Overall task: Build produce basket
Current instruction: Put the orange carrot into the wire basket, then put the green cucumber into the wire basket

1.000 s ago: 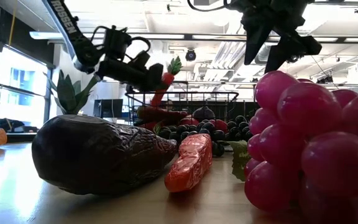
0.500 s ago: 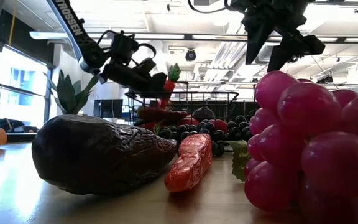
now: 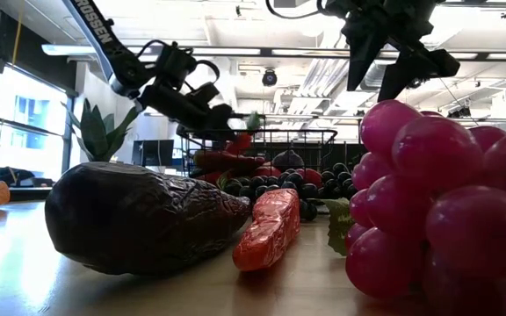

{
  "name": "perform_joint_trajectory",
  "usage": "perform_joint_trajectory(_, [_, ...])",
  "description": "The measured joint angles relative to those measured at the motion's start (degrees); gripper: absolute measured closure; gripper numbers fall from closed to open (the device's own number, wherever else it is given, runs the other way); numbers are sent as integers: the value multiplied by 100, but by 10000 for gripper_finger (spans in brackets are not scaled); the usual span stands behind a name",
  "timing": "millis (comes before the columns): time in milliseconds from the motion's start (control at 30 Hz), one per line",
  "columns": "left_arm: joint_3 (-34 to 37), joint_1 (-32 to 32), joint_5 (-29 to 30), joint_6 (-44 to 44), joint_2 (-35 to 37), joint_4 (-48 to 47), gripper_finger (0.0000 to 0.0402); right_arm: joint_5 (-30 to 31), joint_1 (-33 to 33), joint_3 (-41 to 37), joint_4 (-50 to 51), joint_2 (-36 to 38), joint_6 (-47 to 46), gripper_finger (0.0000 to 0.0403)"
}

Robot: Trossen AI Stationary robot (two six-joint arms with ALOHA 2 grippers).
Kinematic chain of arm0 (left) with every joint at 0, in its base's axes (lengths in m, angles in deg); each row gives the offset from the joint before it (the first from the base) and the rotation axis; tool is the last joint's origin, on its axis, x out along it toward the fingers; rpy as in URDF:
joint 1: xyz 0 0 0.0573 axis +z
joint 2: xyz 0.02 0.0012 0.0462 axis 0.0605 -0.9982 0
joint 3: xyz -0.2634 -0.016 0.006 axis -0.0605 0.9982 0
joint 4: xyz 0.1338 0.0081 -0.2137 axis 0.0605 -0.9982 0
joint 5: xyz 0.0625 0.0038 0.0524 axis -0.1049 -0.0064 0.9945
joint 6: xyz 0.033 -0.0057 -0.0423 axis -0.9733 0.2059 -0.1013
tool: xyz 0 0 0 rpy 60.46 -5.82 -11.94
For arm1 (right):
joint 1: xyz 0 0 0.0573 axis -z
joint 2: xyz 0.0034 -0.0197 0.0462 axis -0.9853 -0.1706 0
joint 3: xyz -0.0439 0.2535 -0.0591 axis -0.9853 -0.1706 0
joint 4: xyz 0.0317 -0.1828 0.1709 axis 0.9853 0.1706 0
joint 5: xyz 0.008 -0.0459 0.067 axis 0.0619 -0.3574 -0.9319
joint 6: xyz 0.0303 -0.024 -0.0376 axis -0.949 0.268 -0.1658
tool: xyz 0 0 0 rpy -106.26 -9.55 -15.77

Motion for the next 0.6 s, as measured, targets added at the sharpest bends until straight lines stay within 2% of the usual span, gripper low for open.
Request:
perform_joint_trajectory(200, [0, 0, 53, 2, 209, -158, 163, 0, 0, 0, -2, 0, -6, 178])
perform_joint_trajectory(400, [0, 2, 112, -52, 463, -264, 162, -29, 0, 0, -4, 0, -45, 178])
perform_joint_trajectory(600, [0, -44, 103, -220, 1035, -564, 165, -622, -35, 0, -4, 0, -200, 178])
